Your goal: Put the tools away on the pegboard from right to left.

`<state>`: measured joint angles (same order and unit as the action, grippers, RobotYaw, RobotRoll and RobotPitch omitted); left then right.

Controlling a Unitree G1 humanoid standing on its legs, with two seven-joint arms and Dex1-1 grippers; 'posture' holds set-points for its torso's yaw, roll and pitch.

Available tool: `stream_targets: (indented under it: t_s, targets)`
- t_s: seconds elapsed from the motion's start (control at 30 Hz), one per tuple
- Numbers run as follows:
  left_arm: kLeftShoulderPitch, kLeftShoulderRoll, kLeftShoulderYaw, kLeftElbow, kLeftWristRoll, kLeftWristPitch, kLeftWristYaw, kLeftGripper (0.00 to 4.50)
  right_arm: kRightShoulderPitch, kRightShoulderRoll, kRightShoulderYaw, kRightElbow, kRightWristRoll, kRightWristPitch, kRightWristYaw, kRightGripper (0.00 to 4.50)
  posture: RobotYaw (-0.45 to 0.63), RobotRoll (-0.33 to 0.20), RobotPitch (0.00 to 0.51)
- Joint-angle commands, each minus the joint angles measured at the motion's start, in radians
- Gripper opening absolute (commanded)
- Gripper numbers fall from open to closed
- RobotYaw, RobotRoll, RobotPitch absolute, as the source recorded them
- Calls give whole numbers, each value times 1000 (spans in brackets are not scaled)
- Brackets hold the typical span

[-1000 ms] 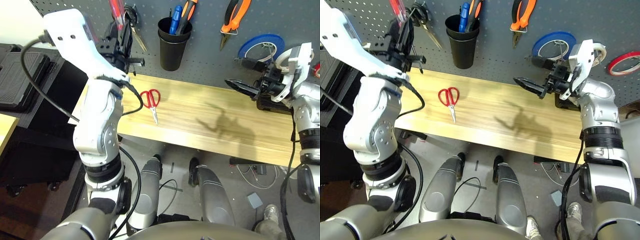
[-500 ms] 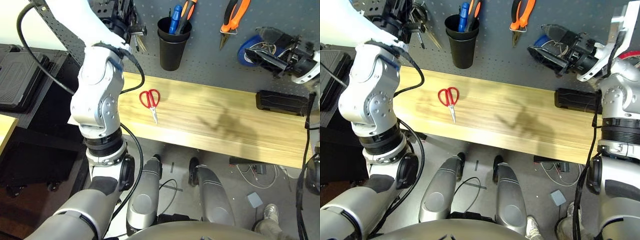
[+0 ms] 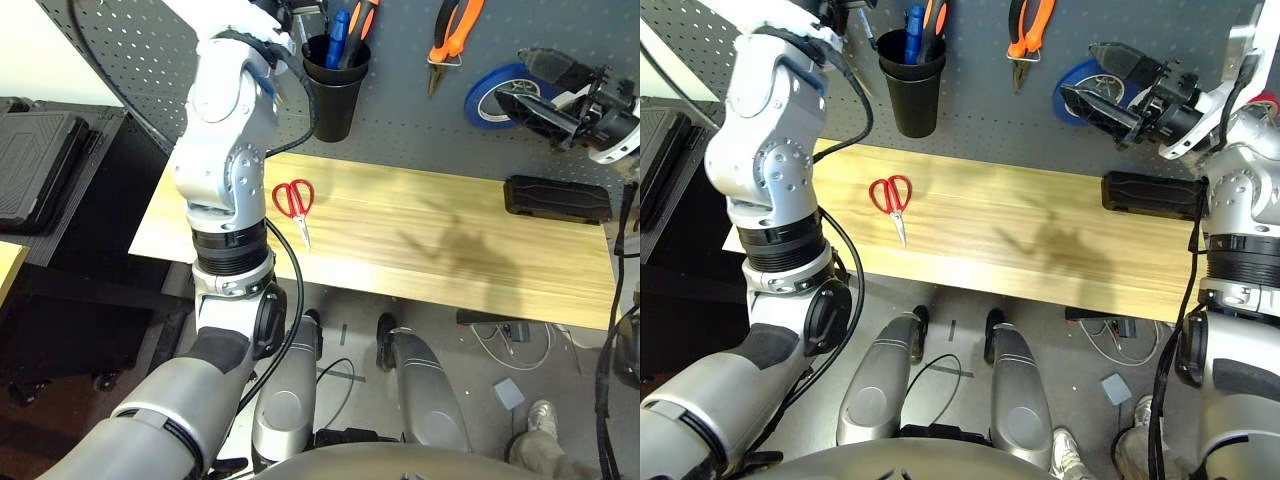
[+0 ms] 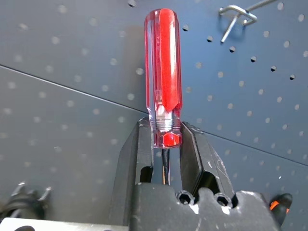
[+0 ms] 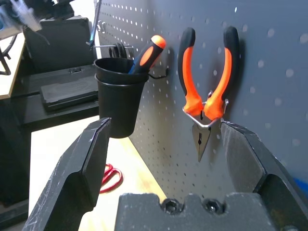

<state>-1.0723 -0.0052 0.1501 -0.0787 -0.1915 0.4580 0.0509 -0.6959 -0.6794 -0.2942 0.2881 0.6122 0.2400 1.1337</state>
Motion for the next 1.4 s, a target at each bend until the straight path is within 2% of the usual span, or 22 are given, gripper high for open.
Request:
stream_targets:
  t_s: [0.03, 0.2, 0.37, 0.7, 0.9, 1.07, 1.2, 1.33, 1.4]
  targets:
    - [-55, 17, 6, 130, 5, -119, -20, 826, 27, 10, -6, -44, -5, -15, -21, 4500, 143, 0, 262]
    - [-71, 46, -11, 301, 21, -235, -62, 826, 57, 16, -8, -87, 3, -7, -45, 4500, 128, 0, 260]
    - [-26, 53, -51, 331, 42, -262, -96, 826, 62, 20, -7, -103, 3, -7, -64, 4500, 122, 0, 259]
    - [21, 63, -81, 270, 52, -242, -111, 4464, 51, 49, 16, -85, -17, -35, -73, 4500, 147, 0, 257]
    - [33, 89, -67, 136, 49, -173, -88, 4464, 51, 71, 33, -89, -22, -38, -65, 4500, 156, 0, 258]
    - [93, 131, -51, -72, 38, -23, -68, 4464, 97, 79, 67, -136, -15, -8, -45, 4500, 163, 0, 264]
    - [186, 146, -29, -269, 12, 132, -42, 4464, 182, 61, 117, -219, -5, 67, -15, 4500, 174, 0, 271]
    - [361, 151, -57, -418, 30, 245, -31, 4464, 262, 76, 185, -264, -46, 63, -6, 4500, 201, 0, 281]
    - [456, 125, -48, -452, 20, 272, -16, 4464, 283, 99, 221, -279, -78, 50, -33, 4500, 211, 0, 285]
